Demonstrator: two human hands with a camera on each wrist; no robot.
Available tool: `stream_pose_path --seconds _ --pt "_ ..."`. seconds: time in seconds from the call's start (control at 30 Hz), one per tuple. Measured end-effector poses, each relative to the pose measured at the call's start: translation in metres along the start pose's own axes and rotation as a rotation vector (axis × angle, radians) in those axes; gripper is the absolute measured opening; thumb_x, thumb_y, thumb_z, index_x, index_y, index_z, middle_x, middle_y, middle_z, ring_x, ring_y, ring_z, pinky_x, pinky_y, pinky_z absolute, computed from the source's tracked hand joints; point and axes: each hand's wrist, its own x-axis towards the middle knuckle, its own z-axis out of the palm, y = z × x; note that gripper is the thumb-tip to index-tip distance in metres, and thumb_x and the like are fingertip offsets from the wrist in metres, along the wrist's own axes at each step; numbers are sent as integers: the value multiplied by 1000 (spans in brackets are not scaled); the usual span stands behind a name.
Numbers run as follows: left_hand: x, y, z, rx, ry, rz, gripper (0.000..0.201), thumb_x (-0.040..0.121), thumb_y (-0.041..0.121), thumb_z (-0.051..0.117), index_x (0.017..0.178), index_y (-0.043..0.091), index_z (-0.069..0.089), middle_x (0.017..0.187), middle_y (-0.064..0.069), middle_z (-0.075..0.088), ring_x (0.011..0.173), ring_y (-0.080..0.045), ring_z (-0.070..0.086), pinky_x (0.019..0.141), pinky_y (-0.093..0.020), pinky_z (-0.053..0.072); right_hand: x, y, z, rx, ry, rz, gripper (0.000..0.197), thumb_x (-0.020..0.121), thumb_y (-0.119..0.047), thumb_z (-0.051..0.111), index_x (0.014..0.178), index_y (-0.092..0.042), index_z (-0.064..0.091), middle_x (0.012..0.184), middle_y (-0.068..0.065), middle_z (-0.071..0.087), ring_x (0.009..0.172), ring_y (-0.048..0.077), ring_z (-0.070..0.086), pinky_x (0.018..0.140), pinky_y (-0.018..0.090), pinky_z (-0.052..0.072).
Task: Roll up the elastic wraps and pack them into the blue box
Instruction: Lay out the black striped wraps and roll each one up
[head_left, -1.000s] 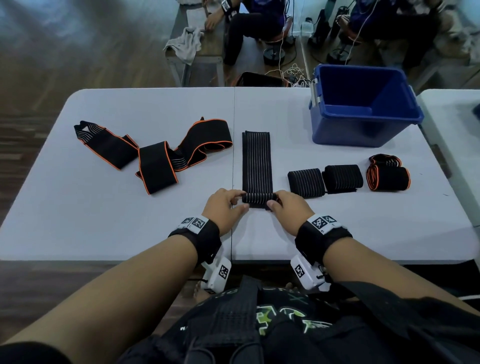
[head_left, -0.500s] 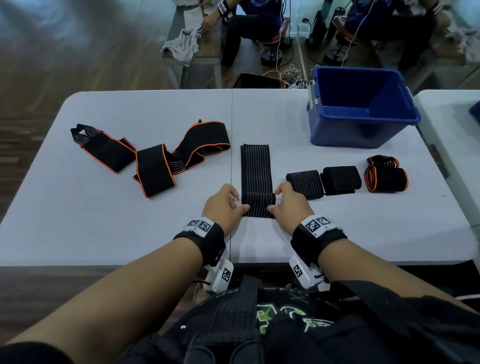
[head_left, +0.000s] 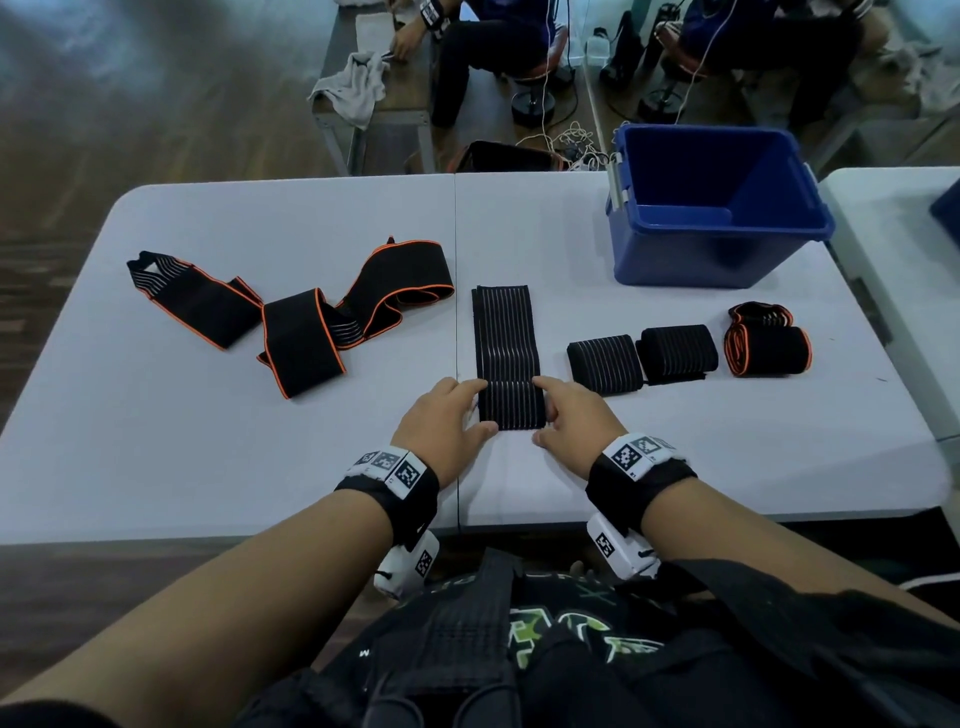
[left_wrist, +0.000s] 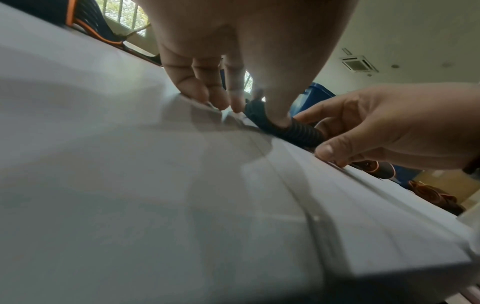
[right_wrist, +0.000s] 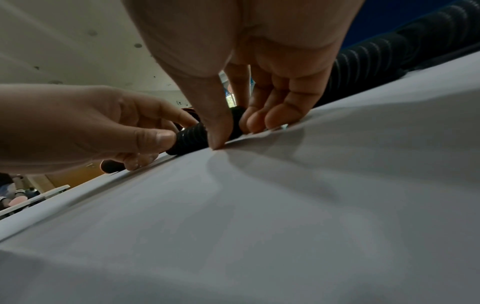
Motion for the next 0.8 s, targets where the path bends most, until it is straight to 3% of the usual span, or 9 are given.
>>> stream_pose_path --seconds 0.1,0.2,0.23,0.3,0.4,0.5,0.63,0.7,0.8 --pt "6 -7 -2 47 -61 -53 68 84 48 72 144 36 43 114 1 49 103 -19 52 92 -36 49 5 -3 -1 -3 -14 26 65 90 -20 67 149 -21 40 113 5 59 107 22 57 97 36 47" --pt "11 -9 -3 3 -67 -66 51 88 41 69 136 37 50 103 0 51 101 -24 55 91 -38 49 4 -7 -4 60 2 52 49 97 -23 58 145 -18 46 119 7 62 113 25 58 97 33 45" --pt "12 -10 -3 -14 -66 -71 45 90 41 67 133 36 53 99 1 52 98 -25 56 89 -38 49 3 -8 -5 79 7 60 41 99 -24 55 139 -16 52 116 7 63 110 25 59 92 31 45" --pt "14 -9 -4 -51 -69 -97 37 93 44 61 128 31 58 96 0 55 95 -24 55 86 -38 48 2 -9 -6 108 15 81 21 101 -28 50 112 -15 63 97 2 63 96 24 60 78 29 42" --pt "16 -8 -4 -85 -80 -114 33 98 48 51 113 23 67 90 -1 60 91 -25 59 78 -36 48 5 -9 -5 89 37 109 36 103 -35 46 74 -14 52 73 0 55 74 22 55 59 30 35" --pt "17 -4 -5 -116 -73 -145 32 100 45 50 90 21 68 70 6 55 77 -21 57 64 -30 38 6 -12 -4 53 68 133 46 103 -38 45 62 -16 45 65 0 49 62 16 47 52 26 28" --pt "16 -1 -9 -109 -76 -169 37 100 45 51 80 19 68 68 2 59 71 -18 56 63 -30 40 6 -16 -1 41 92 182 43 101 -39 49 69 -12 54 70 3 55 68 20 54 59 30 38" --pt "16 1 -10 -114 -89 -174 42 99 46 52 72 17 66 66 -2 60 68 -20 57 62 -31 44 6 -15 1 105 140 208 28 98 -37 56 89 -10 60 81 5 63 79 23 60 69 32 45" --pt "14 5 -10 -95 -106 -176 49 99 47 52 71 9 67 69 -10 65 70 -25 62 66 -35 48 3 -17 2 189 170 194 24 95 -29 60 113 -17 50 86 7 66 79 22 63 69 33 47"
